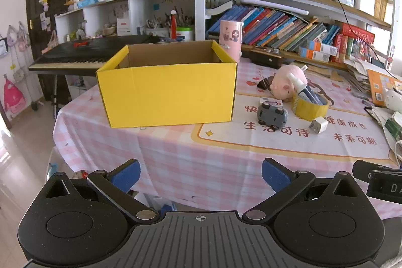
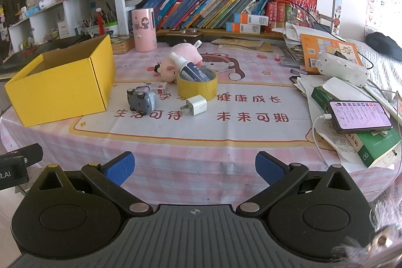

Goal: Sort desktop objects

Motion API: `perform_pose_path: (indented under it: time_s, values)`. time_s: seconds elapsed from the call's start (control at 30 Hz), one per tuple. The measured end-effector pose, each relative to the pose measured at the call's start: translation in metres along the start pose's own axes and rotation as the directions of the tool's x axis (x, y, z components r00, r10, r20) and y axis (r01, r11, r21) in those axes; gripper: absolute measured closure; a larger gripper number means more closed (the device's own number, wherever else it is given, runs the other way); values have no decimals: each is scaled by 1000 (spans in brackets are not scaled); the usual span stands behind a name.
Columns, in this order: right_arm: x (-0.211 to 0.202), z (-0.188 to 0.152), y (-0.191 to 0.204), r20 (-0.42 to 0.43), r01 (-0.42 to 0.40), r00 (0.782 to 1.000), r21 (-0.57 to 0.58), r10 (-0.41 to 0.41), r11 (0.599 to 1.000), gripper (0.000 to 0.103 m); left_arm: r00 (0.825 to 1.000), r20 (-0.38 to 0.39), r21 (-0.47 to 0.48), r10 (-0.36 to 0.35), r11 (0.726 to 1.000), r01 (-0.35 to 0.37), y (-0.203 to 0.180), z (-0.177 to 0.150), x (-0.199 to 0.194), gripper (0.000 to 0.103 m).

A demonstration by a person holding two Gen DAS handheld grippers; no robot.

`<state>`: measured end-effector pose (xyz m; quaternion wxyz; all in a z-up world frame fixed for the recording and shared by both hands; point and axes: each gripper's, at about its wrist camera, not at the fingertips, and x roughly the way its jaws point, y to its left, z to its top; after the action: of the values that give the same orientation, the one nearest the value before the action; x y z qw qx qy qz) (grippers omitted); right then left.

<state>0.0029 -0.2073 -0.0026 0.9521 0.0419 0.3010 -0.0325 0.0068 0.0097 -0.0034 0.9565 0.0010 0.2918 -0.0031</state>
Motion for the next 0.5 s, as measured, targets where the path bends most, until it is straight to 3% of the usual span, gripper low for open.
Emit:
perform_pose_path:
  time_s: [0.5]
  values:
    - [4,-4,0,-12,3,1000,-2,-3,1000,0,1000,-6,0,-2,1000,2,-1,-1,1,0]
